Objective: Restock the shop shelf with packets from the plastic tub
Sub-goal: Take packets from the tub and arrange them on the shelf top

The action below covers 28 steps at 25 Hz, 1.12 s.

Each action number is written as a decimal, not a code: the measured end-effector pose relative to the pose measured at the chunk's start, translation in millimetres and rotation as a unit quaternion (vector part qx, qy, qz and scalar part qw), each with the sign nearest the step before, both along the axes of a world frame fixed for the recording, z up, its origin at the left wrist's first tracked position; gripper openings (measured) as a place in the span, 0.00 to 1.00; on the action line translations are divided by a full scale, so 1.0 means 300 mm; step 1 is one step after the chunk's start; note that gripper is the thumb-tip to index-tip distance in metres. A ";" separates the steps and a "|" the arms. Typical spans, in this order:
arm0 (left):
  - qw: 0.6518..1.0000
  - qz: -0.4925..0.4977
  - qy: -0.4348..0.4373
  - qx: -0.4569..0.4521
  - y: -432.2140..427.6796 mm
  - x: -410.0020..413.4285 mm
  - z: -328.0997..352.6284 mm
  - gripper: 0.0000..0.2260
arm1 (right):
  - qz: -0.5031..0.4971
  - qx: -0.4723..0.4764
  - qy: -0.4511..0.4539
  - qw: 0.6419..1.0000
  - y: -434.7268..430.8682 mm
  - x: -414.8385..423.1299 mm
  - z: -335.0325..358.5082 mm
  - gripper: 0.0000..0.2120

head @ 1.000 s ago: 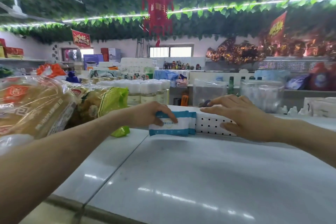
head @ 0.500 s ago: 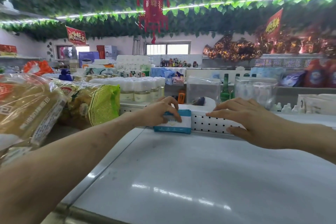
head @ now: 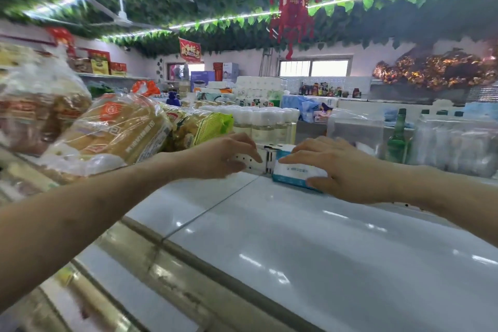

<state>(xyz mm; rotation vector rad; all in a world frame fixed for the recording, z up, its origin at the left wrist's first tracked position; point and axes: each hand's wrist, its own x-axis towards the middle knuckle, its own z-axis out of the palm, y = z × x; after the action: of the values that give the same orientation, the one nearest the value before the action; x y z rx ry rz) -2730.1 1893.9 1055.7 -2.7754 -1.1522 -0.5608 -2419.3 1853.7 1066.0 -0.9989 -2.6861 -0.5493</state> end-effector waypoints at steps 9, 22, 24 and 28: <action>0.979 0.193 -0.057 -0.016 -0.701 -0.568 -0.045 0.15 | 0.248 -0.057 0.018 0.967 -0.221 -0.711 -0.027 0.25; 0.868 0.440 -0.111 -0.204 -1.662 -0.992 -0.947 0.18 | 0.319 -0.334 -0.059 0.885 -0.802 -1.324 -0.906 0.20; 0.846 0.458 -0.111 -0.250 -1.775 -0.952 -1.125 0.17 | 0.293 -0.389 -0.090 0.869 -0.866 -1.316 -1.099 0.17; 0.853 0.418 -0.079 -0.303 -1.921 -0.857 -1.354 0.14 | 0.283 -0.395 -0.164 0.858 -0.933 -1.232 -1.375 0.13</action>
<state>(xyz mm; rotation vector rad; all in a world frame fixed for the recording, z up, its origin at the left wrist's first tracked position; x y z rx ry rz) -2987.1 1317.6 649.5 -2.2084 -2.7294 -0.3463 -2788.9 1573.9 653.4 -0.1586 -3.3554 0.6091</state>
